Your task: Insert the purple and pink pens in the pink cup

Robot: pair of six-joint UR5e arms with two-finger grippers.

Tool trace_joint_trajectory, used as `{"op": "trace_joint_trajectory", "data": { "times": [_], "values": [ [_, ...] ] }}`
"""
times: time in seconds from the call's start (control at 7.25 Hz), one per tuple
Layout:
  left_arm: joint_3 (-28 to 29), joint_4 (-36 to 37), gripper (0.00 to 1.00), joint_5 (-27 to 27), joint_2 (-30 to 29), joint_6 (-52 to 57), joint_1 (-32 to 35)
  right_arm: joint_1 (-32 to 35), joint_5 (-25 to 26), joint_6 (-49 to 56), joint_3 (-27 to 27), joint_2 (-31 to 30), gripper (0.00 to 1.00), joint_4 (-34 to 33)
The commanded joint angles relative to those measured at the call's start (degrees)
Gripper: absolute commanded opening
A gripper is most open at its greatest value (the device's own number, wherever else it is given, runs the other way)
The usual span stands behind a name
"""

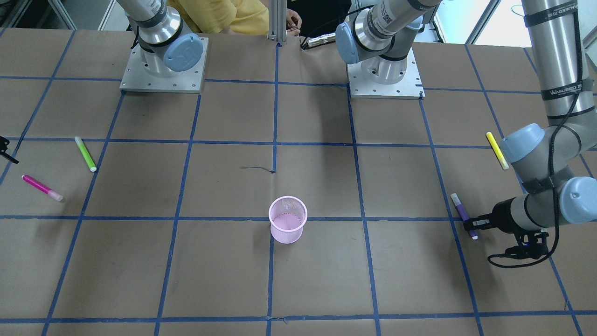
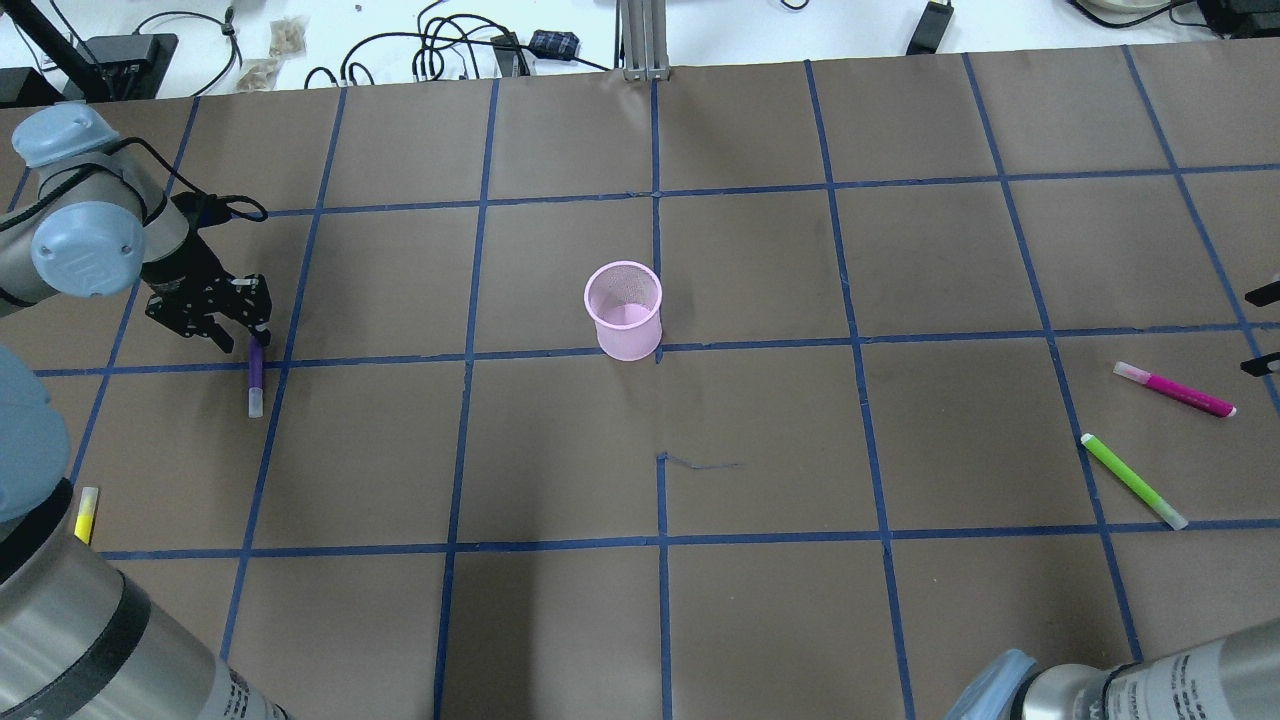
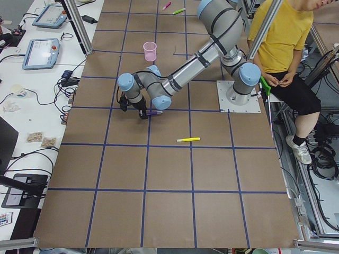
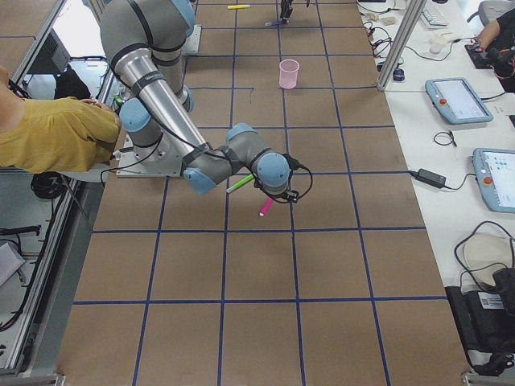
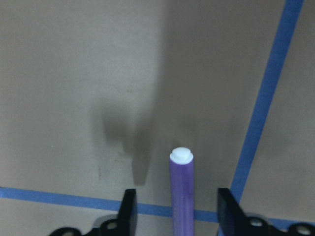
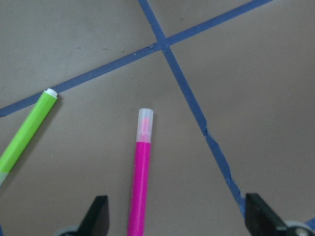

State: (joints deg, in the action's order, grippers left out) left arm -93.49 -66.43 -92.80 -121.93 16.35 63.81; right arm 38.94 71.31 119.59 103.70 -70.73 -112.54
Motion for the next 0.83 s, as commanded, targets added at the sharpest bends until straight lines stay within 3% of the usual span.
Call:
{"op": "trace_joint_trajectory", "data": {
  "times": [0.0, 0.41, 0.55, 0.69],
  "values": [
    [0.2, 0.2, 0.37, 0.3, -1.1, -1.1, 0.0, -4.6, -9.0, 9.5, 1.7, 4.5, 0.93, 0.4],
    [0.6, 0.2, 0.37, 0.7, -1.5, -1.1, 0.0, -7.2, -9.7, 17.2, 6.0, 5.1, 0.83, -0.1],
    [0.7, 0.1, 0.26, 0.9, -1.3, -1.4, 0.0, -7.2, -9.9, 18.8, 6.0, 5.3, 0.77, -0.3],
    [0.7, -0.3, 0.07, 0.9, -1.3, -1.9, 0.0, -7.2, -10.0, 21.4, 5.8, 5.3, 0.74, -0.4]
  ]
}}
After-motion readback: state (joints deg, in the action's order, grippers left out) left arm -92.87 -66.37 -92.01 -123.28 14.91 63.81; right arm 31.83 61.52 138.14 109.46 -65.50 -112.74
